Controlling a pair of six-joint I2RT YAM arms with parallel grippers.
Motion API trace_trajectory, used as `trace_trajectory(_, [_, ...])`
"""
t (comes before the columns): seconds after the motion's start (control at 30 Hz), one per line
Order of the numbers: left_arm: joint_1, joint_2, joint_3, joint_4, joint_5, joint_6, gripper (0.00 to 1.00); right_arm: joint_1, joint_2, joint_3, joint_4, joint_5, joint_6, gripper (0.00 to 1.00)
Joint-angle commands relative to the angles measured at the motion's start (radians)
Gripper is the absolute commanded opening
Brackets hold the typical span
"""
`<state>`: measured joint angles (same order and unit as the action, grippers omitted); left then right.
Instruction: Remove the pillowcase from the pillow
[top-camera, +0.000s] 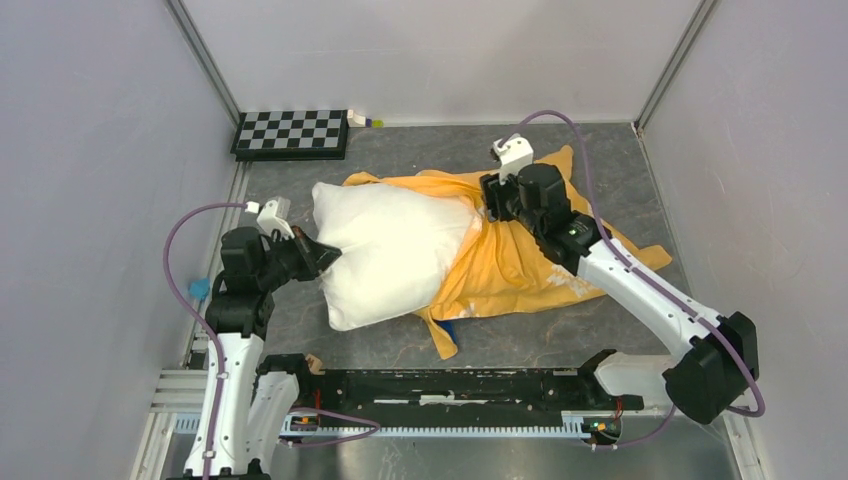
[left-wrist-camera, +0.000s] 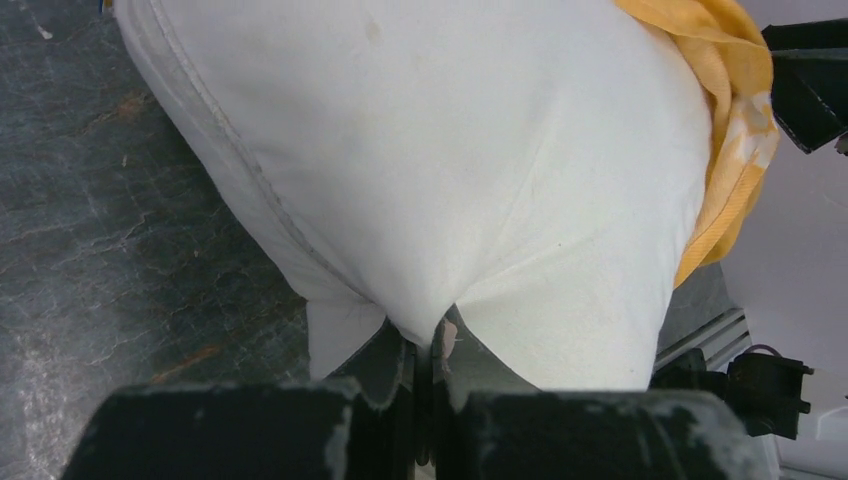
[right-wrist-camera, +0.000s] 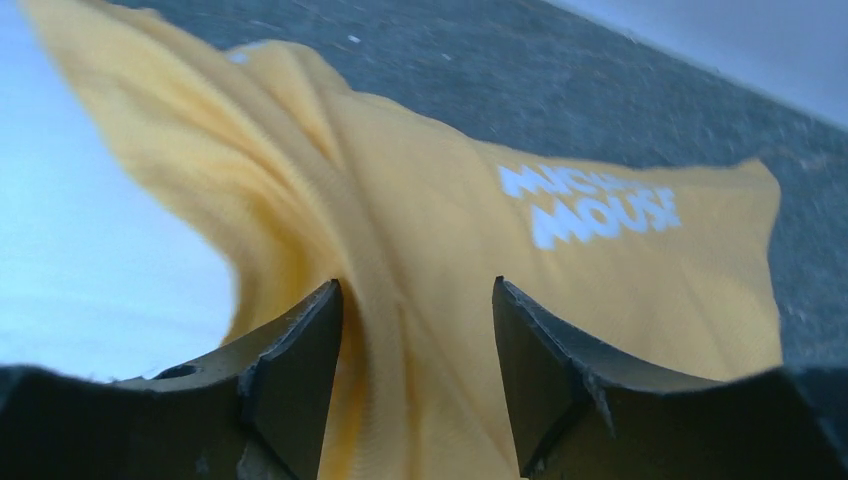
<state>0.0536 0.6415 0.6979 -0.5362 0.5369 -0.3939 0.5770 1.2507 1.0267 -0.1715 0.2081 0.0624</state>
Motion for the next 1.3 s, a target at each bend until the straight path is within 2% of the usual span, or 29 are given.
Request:
trace_trajectory(0.0, [0.007,-0.041,0.005,0.16,0.084,0.0,0.02,0.123,0.019,0.134,0.004,-0.059,-0.113,0.67])
trace_trajectory(0.13, [0.008,-0.048,0.001,0.159,0.116,0.014,0.02,0.216,0.099,0.235,-0.006,0.006,-0.15,0.84])
trace_trajectory(0.2, [0.006,-0.054,0.0,0.159,0.136,0.022,0.02,0.252,0.151,0.297,-0.011,0.055,-0.165,0.89])
trace_trajectory(0.47, [0.006,-0.081,-0.008,0.163,0.146,0.022,0.02,0.316,0.401,0.542,-0.093,0.261,-0.254,0.92])
trace_trajectory(0.77, [0.006,-0.091,-0.004,0.166,0.155,0.027,0.02,0.314,0.652,0.729,-0.194,0.467,-0.261,0.9])
trace_trajectory(0.87, [0.006,-0.1,-0.007,0.165,0.143,0.028,0.02,0.287,0.683,0.731,-0.207,0.524,-0.234,0.85])
trace_trajectory(0.97, [0.006,-0.103,-0.007,0.164,0.149,0.028,0.02,0.206,0.702,0.73,-0.234,0.528,-0.175,0.81])
trace_trajectory(1.1, [0.005,-0.132,-0.009,0.169,0.15,0.025,0.02,0.065,0.711,0.682,-0.238,0.422,-0.116,0.74])
trace_trajectory(1.27, [0.006,-0.161,-0.013,0.177,0.14,0.023,0.02,-0.052,0.736,0.637,-0.268,0.433,-0.064,0.69])
